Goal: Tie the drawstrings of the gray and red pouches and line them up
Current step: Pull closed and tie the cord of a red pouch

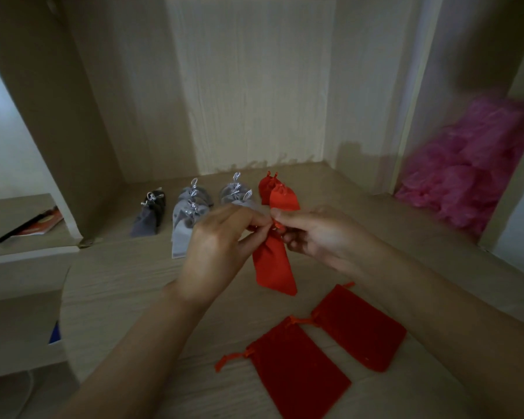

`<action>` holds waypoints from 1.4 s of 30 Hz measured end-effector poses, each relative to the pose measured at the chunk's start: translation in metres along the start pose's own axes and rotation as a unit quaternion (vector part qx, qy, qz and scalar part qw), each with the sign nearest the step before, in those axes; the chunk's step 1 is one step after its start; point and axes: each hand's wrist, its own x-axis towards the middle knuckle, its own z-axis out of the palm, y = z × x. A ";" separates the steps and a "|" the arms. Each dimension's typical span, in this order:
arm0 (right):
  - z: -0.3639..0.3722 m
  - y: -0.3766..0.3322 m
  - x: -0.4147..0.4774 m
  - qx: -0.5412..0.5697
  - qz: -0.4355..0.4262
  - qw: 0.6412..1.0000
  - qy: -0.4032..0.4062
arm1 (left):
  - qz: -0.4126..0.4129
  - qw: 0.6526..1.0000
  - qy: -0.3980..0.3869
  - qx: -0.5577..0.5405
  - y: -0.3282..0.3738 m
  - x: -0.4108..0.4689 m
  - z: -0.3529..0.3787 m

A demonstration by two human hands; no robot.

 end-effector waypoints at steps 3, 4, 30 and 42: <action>0.001 0.000 0.000 0.059 0.054 0.997 -0.001 | -0.012 1.000 0.008 -0.019 -0.002 0.001 0.001; 0.001 -0.001 0.000 0.064 0.059 0.996 -0.002 | -0.013 1.000 0.010 -0.021 -0.002 0.002 0.000; -0.007 0.001 0.004 -0.055 -0.070 0.996 0.011 | -0.096 0.995 -0.012 -0.028 -0.011 0.001 0.009; -0.011 0.011 0.010 -0.041 -0.068 0.991 0.106 | -0.277 0.900 -0.163 -0.293 -0.010 -0.008 0.021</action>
